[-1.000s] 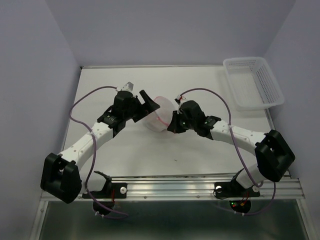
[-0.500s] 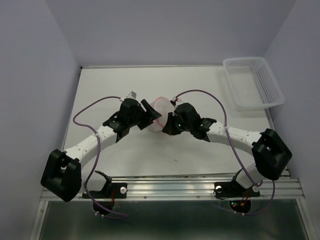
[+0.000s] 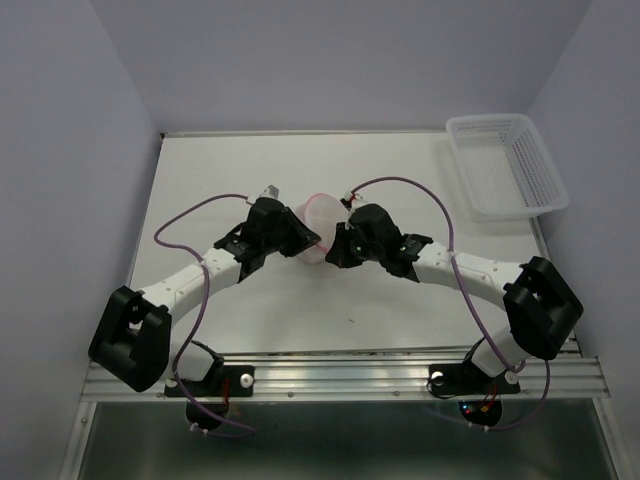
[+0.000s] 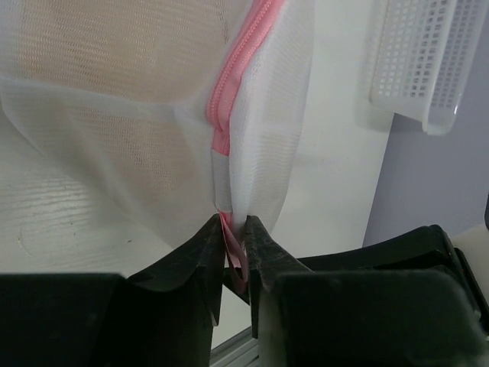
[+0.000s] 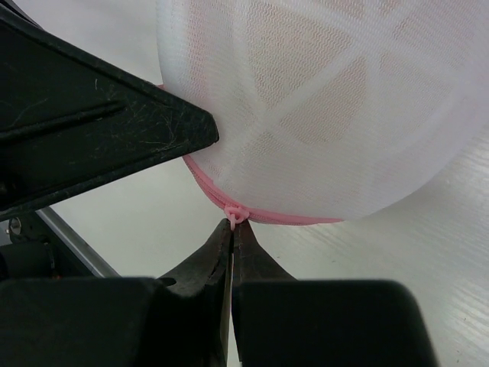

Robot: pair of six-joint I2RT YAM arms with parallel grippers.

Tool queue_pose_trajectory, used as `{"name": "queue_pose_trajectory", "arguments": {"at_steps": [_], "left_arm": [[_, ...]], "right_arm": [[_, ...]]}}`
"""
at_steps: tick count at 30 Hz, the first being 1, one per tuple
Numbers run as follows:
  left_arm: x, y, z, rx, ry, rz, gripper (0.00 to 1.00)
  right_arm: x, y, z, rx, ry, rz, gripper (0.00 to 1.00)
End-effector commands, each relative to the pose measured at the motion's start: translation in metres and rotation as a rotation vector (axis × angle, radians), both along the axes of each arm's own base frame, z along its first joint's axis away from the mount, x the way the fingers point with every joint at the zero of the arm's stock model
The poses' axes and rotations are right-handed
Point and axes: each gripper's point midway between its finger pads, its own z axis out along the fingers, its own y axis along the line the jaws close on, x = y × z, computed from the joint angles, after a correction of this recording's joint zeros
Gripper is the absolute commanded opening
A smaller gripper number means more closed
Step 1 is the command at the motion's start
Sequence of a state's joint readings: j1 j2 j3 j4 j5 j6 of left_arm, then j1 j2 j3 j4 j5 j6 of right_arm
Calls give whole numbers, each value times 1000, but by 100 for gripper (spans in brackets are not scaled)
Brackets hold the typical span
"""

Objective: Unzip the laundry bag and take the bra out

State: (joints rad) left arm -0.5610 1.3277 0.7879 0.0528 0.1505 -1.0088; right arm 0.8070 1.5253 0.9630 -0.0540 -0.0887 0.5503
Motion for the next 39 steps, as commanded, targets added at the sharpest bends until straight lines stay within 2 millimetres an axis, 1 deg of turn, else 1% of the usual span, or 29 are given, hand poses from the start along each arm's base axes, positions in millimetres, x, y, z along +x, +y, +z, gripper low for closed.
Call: {"name": "queue_pose_trajectory", "arguments": {"at_steps": [1,2,4,8,9,10,14,16,18,19,20,23,25,26,27,29,32,33,34,35,36,37,38,39], "left_arm": [[13,-11,29,-42,-79,-9,21],[13,-11,29,-39,-79,-11,12],[13,-12,29,-40,-77,-17,0],[10,-15,37,-48,-104,-50,0],[11,-14,40,-48,-118,-51,0],[11,-13,43,-46,-128,-52,0],[13,-8,57,-49,-160,-49,0],[14,-5,59,-53,-163,-55,0],[15,-1,61,-65,-162,-64,0],[17,4,60,-63,-164,-58,0],[18,6,61,-65,-169,-59,0],[22,16,63,-70,-176,-57,0],[24,19,66,-76,-186,-65,0],[23,21,66,-74,-194,-79,0],[26,25,68,-70,-202,-74,0],[24,27,70,-68,-208,-102,0],[27,37,67,-28,-230,-128,0],[27,39,67,-19,-241,-136,0],[29,42,69,-13,-252,-146,0],[27,39,66,-1,-267,-200,0],[28,39,68,2,-266,-206,0],[28,39,62,10,-250,-212,0],[28,39,63,15,-258,-224,0],[29,39,59,30,-258,-238,0]], "right_arm": [[7,12,24,38,-60,15,1],[7,11,24,37,-59,17,1],[8,10,22,29,-61,11,1],[13,-2,15,-23,-66,-41,1],[14,-6,13,-38,-68,-57,1],[19,-13,10,-66,-83,-97,1],[20,-25,1,-121,-82,-132,1],[19,-29,-7,-140,-75,-137,1],[26,-40,-11,-157,-72,-160,1],[25,-42,-14,-167,-76,-158,1],[32,-50,-15,-174,-75,-178,1],[39,-60,-16,-194,-90,-184,1],[48,-71,-17,-208,-98,-203,1],[51,-73,-18,-209,-102,-189,1],[55,-76,-17,-204,-109,-188,1],[66,-86,-14,-199,-136,-185,1],[77,-101,-19,-243,-191,-173,1],[83,-107,-18,-258,-214,-179,1],[83,-112,-23,-281,-217,-164,1],[95,-117,-19,-285,-270,-177,1],[97,-121,-22,-293,-276,-175,1],[104,-125,-22,-306,-301,-176,1],[106,-126,-22,-318,-313,-181,1],[111,-132,-23,-327,-322,-188,1]]}}
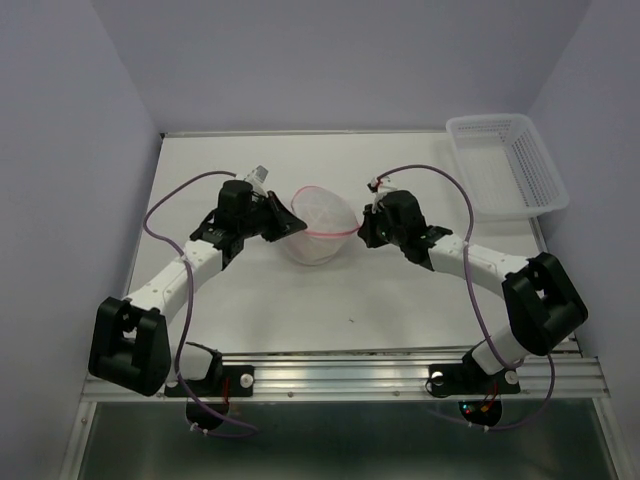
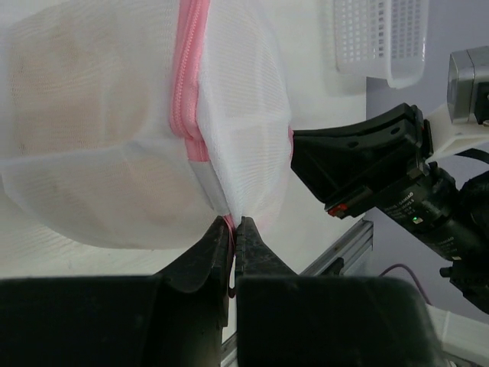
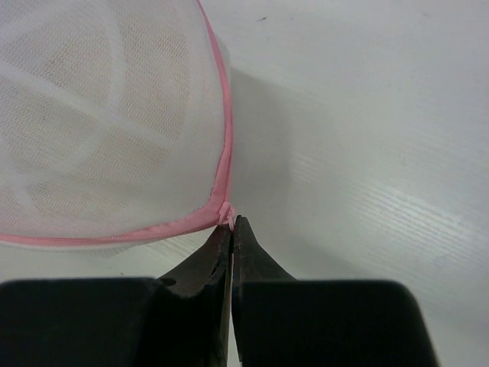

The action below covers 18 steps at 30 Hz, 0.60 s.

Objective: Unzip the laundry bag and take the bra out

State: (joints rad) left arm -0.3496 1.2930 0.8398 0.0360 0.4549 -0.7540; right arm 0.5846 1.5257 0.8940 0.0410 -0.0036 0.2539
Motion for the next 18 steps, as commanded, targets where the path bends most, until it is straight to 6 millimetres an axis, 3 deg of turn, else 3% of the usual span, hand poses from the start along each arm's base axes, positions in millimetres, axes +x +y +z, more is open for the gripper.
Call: {"name": "queue_pose_trajectory", "arguments": {"at_steps": [1,6,8,9,11,12,13,14,18], "left_arm": [[13,7,22,52,-128,-58,0],[30,5,15,83,-122,-55,0],[43,2,22,83,-141,-55,0],[51,0,12,93,-116,-48,0],[68,-2,20,94,-140,-34,0],[76,-5,10,104,-116,-31,0],[87,-9,21,95,-141,-37,0],[92,-15,11,86,-113,-61,0],[112,-32,16,38,-119,-105,5]], "right_arm": [[37,-45,-3,-132,-124,-77,1],[32,-35,9,-93,-119,-23,1],[23,-35,16,-50,-98,-39,1],[12,-27,14,-34,-76,-3,1],[-6,-17,12,-48,-55,27,1],[-12,-12,19,-45,-67,47,1],[-18,-14,15,-72,-45,39,1],[-29,-9,11,-73,-10,55,1],[-57,15,11,-43,46,94,1]]}}
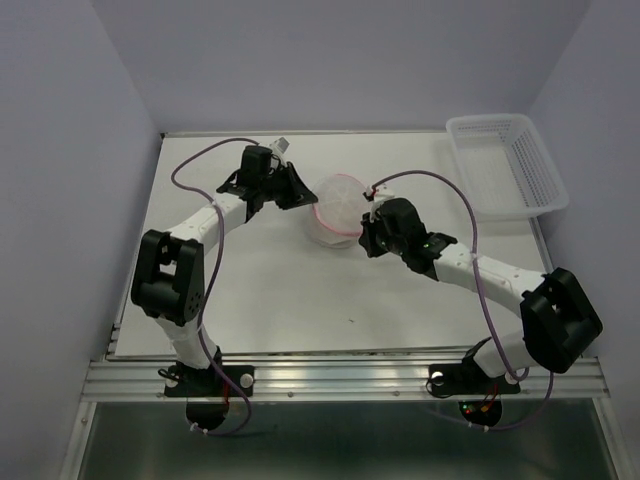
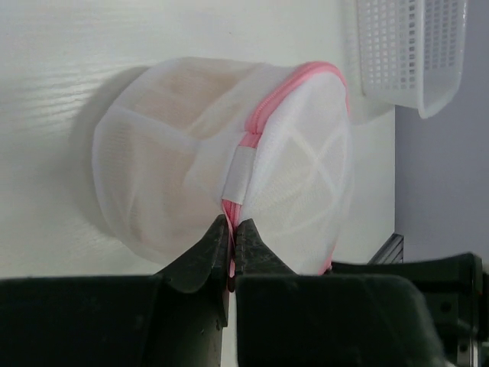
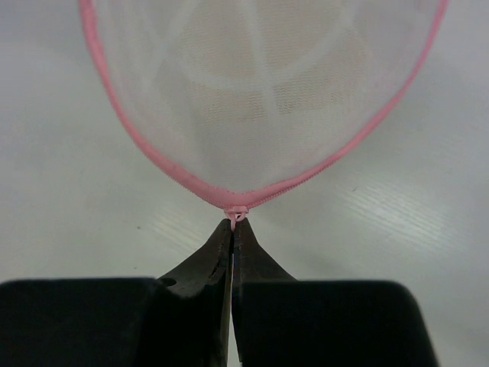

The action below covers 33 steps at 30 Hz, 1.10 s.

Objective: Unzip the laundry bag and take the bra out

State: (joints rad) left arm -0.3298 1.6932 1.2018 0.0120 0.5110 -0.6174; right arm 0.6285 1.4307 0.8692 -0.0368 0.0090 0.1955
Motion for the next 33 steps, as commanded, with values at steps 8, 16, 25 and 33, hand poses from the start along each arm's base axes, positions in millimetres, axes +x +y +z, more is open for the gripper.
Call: {"name": "queue_pose_trajectory", "arguments": {"at_steps": [8,16,25,33], "left_arm": [[33,-11,35,-54,-95,-18,94],[-7,1,46,-41,-95,32,99],[-83,-31,16,-73,48,83,99],[-104,-45,2,-146,105,168,99]], "right_arm": [[-43,29,12,199,183,-115,1],[-40,39,16,216,199,-116,1],[-36,41,23,235,183,-123,1],[-41,48,29,289,177,-102,1]]}}
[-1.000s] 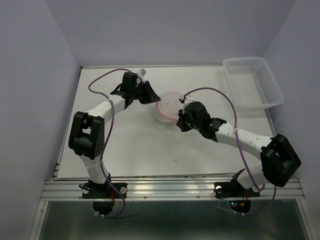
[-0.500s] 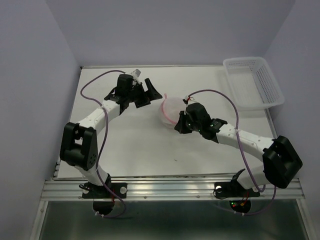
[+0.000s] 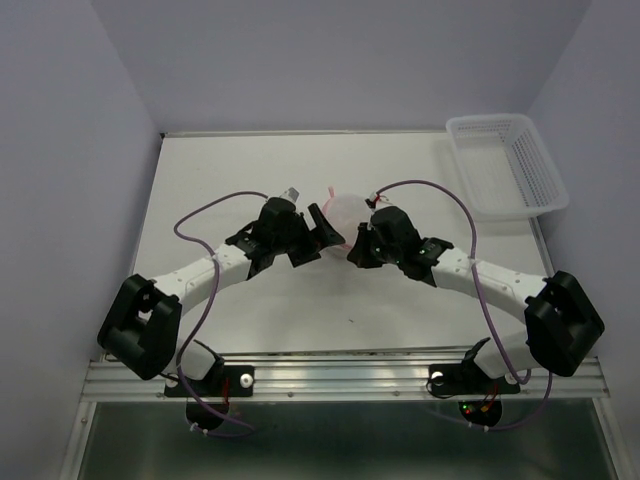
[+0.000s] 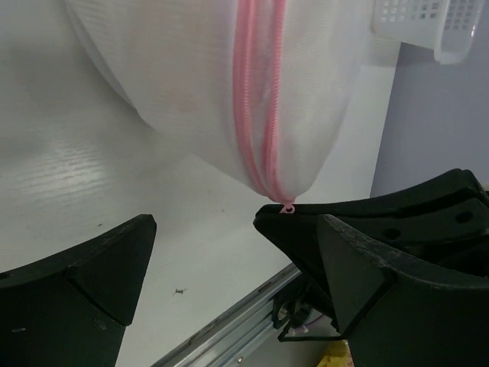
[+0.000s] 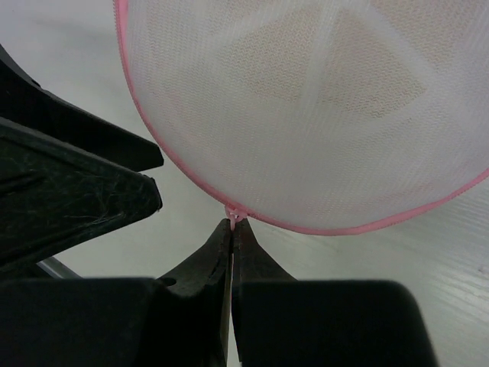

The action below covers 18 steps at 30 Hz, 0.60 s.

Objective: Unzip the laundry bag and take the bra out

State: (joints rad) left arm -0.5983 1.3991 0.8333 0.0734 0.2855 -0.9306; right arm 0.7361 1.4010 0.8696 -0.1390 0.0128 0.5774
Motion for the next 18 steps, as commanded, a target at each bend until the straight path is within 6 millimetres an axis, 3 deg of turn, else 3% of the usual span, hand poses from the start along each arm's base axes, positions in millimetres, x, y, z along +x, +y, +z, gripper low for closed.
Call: {"name": "queue_pose_trajectory", "arguments": {"at_steps": [1,7,11,15,17,18], "left_arm": [[15,-7,26,-95,-56,96,99],[24,-22,23,-131,-45,74,98],[26,-27,19,-149,-34,74,89],[22,-32,16,-182,-16,57,68],[19,-33,15,-190,-6,56,51],[18,-34,18,-199,-13,50,35]], "right_arm": [[3,17,30,99,-63,29,1],[-1,18,29,108,-51,44,1],[-5,20,27,108,-46,52,1],[-3,20,27,104,-49,45,1],[-3,19,26,102,-48,41,1],[-3,19,24,96,-45,41,1]]}}
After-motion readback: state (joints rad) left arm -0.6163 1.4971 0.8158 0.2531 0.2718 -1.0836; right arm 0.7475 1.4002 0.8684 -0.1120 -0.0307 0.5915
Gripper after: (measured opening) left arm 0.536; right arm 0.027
